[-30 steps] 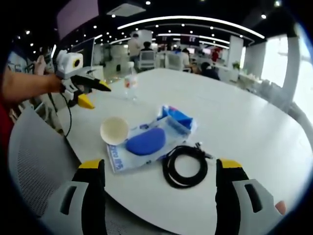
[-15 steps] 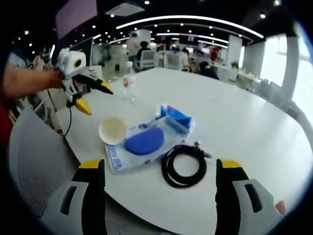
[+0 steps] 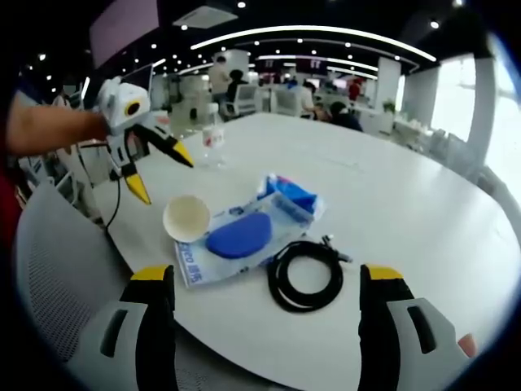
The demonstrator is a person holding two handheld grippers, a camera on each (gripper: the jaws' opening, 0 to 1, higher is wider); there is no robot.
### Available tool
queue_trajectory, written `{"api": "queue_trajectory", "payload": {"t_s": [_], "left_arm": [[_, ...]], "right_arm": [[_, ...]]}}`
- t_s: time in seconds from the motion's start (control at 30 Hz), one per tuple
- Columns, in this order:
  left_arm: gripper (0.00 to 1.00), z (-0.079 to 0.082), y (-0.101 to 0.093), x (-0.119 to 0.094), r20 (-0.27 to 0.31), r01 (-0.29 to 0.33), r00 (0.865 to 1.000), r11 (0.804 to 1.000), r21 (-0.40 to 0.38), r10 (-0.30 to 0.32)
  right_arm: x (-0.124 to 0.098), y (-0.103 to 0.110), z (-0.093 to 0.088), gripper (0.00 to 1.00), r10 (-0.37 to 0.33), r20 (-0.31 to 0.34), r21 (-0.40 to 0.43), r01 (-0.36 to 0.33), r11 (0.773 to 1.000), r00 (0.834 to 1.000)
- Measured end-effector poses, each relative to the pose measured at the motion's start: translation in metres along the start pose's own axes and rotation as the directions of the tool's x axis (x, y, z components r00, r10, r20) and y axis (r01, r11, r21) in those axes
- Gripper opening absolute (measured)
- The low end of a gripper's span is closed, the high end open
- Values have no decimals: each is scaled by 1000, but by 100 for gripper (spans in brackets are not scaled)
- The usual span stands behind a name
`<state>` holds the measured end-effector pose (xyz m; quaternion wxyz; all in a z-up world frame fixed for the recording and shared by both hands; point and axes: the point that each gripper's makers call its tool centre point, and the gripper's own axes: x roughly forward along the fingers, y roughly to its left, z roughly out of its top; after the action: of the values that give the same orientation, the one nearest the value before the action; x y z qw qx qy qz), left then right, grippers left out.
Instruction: Arrange the tabletop items into an orderly group along one side of the table until the central work area is clear of visible clutter.
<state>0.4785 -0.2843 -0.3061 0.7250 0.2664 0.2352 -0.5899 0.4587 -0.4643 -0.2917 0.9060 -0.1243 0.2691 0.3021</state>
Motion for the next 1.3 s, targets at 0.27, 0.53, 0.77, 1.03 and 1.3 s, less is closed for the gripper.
{"api": "queue_trajectory", "payload": {"t_s": [0.27, 0.53, 0.77, 1.03, 1.3], "left_arm": [[56, 0, 0, 11, -28, 45, 999, 998, 41, -43], [55, 2, 0, 18, -34, 78, 997, 995, 60, -76], [54, 3, -3, 23, -44, 107, 994, 991, 75, -104], [53, 3, -6, 27, -59, 139, 989, 986, 89, -134], [52, 3, -10, 32, -79, 177, 982, 978, 109, -169]], "right_arm": [[1, 5, 0, 95, 25, -1, -17, -25, 1000, 1000], [0, 16, 2, 95, 81, 10, -23, -80, 997, 997], [-4, 35, 11, 96, 186, 49, -32, -184, 982, 981], [-10, 55, 22, 98, 274, 98, -104, -264, 959, 957], [-10, 57, 25, 98, 288, 109, -102, -277, 955, 951]]}}
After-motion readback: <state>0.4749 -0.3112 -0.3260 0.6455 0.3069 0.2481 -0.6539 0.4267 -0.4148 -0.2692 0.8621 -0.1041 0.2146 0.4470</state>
